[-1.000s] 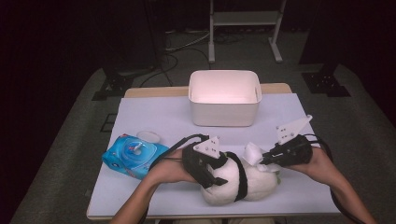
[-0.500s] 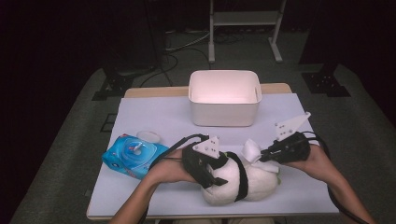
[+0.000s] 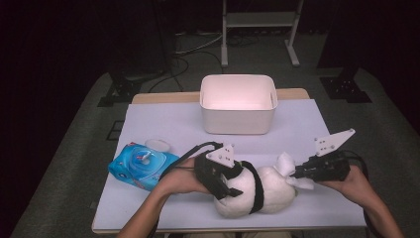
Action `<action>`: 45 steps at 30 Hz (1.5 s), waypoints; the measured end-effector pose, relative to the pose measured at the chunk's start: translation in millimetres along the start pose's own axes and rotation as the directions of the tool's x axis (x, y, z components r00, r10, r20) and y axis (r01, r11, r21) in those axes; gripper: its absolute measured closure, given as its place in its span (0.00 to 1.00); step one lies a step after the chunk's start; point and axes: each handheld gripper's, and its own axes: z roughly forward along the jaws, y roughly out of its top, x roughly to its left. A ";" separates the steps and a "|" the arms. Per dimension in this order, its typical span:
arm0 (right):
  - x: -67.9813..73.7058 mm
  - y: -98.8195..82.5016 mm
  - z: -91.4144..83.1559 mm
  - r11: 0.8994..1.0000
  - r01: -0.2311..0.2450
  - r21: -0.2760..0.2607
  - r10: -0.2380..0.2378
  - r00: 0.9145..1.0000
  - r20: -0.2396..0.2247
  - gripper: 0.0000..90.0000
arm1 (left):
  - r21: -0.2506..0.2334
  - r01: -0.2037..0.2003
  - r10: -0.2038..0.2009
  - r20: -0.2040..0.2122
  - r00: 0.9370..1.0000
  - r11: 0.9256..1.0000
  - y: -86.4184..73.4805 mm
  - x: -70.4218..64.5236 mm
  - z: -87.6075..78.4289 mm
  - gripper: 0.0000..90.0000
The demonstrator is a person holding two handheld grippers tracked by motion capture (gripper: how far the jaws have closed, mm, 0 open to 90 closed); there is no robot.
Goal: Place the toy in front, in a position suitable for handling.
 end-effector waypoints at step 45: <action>36.2 29.8 29.6 0.990 0.111 0.091 -0.110 0.994 -0.012 0.94 | 0.024 0.011 -0.010 -0.067 0.998 1.000 2.7 2.9 -8.6 0.17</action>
